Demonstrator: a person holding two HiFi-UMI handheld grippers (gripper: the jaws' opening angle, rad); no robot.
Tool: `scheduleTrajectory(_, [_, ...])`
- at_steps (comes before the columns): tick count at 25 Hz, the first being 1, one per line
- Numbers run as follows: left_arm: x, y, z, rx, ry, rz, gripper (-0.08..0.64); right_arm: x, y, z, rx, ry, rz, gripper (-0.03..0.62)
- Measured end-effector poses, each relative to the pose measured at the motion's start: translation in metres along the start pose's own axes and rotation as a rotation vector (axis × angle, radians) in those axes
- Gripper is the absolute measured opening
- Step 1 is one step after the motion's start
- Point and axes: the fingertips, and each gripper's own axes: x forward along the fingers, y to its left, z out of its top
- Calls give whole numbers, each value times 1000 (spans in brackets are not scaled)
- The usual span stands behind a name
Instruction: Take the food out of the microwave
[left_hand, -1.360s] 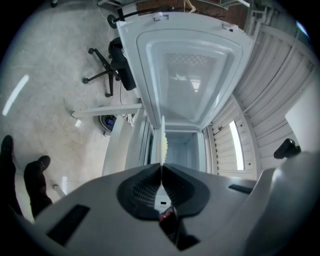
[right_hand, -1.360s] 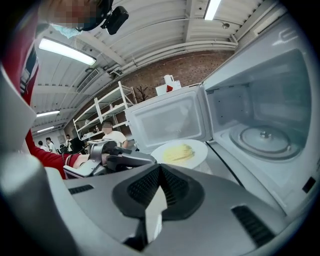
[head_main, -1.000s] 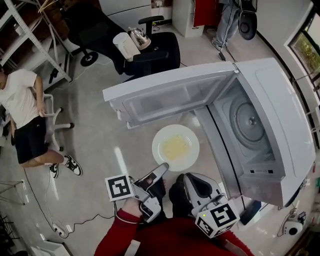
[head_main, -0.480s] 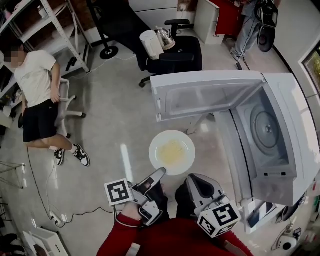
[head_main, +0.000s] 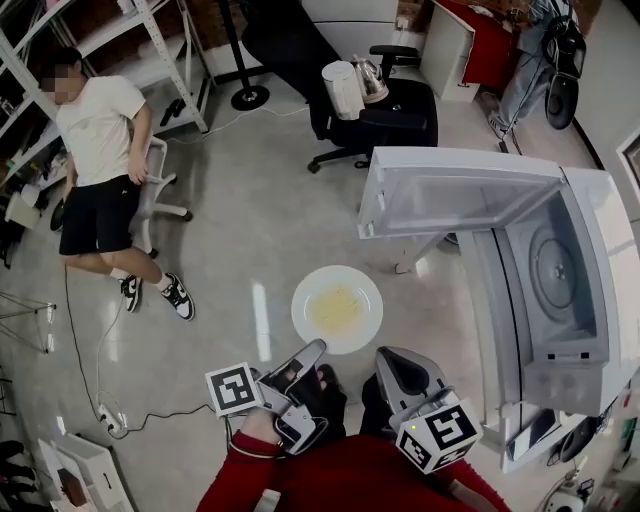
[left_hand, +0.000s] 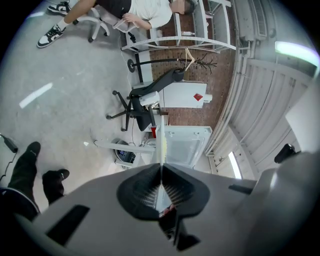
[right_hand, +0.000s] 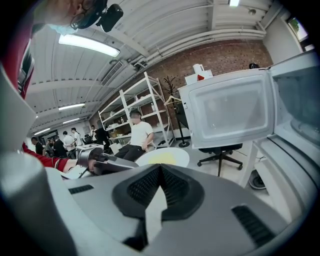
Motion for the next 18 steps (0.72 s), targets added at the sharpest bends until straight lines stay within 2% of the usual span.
scheduleTrajectory(18, [-51, 7, 28, -20, -158, -25, 18, 34, 31, 0, -69, 39, 104, 11])
